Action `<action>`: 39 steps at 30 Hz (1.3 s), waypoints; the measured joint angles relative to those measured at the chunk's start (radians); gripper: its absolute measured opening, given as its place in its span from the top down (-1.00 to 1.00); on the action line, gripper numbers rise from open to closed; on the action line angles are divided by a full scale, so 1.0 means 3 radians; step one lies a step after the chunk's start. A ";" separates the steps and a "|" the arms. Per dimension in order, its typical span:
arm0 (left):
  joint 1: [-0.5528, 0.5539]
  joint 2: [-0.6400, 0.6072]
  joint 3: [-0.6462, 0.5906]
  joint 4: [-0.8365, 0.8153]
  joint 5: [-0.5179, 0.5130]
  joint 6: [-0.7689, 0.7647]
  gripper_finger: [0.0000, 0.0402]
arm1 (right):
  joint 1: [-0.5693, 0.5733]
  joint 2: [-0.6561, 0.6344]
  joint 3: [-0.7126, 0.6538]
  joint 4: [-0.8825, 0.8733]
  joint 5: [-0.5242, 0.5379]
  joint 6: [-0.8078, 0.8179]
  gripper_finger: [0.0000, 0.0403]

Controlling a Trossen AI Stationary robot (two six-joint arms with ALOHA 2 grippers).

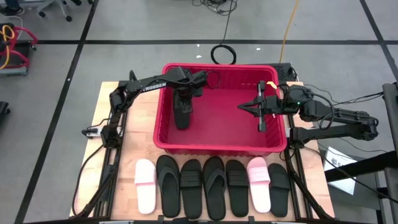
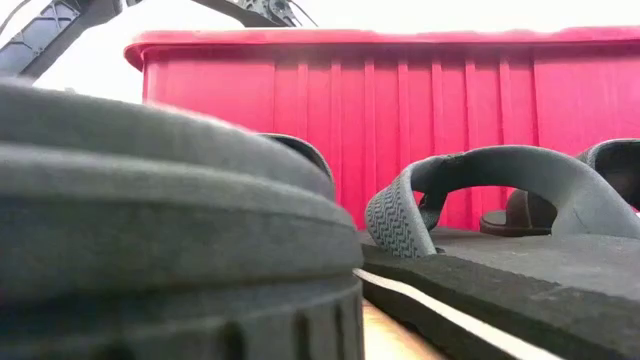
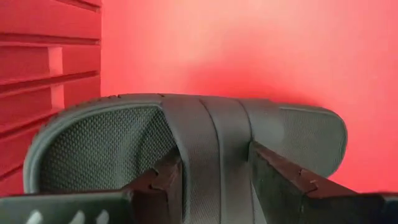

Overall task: Pick and place slides into bin
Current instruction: Put the black slide into the red bin

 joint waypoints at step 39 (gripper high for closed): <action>-0.0003 -0.0013 0.0004 -0.0285 0.0315 0.0110 0.22 | 0.0000 -0.0001 0.0001 0.0038 0.0001 -0.0064 1.00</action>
